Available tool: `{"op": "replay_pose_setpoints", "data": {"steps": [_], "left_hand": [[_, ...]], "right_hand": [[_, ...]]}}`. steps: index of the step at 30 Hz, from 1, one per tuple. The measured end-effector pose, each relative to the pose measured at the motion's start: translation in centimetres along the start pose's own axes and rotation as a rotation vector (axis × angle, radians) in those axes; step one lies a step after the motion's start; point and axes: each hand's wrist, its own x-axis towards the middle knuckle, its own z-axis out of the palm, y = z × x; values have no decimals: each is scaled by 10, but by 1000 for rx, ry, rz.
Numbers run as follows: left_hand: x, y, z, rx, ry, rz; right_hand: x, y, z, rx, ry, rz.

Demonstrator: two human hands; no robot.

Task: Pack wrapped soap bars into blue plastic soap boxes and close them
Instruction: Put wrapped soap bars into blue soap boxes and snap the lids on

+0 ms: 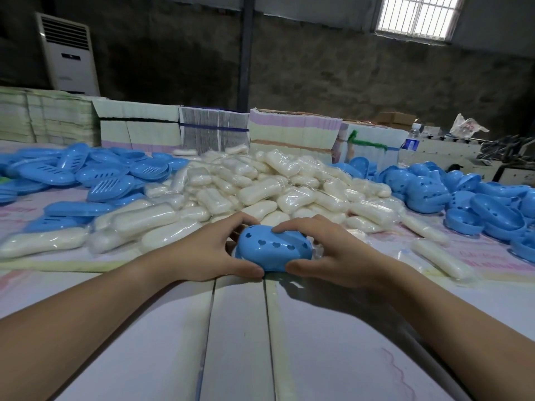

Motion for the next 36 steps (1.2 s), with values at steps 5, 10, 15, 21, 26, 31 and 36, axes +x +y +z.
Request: {"op": "replay_pose_setpoints", "data": {"steps": [5,10,15,21,26,31,36], "left_hand": [[1,-1,1,24,38,13],[1,-2,1,30,37,29],[0,-2,-5,35,-70,43],[-1,-6,-13,40,-101,-13],[0,-8,-12,23,-52,-19],[0,-8,-12,28,-24,14],[2,-10,-11,33,3,4]], "right_hand": [[1,-6,0,-37,-24,-8],[3,-6,-1,-56,-40,-5],[3,-6,4,-51,-13,-7],[4,-6,8,-22,-9,-13],[0,-8,10,-26,7,-64],[1,-10,11,-24,20,-70],[4,-13,12,30,26,-46]]}}
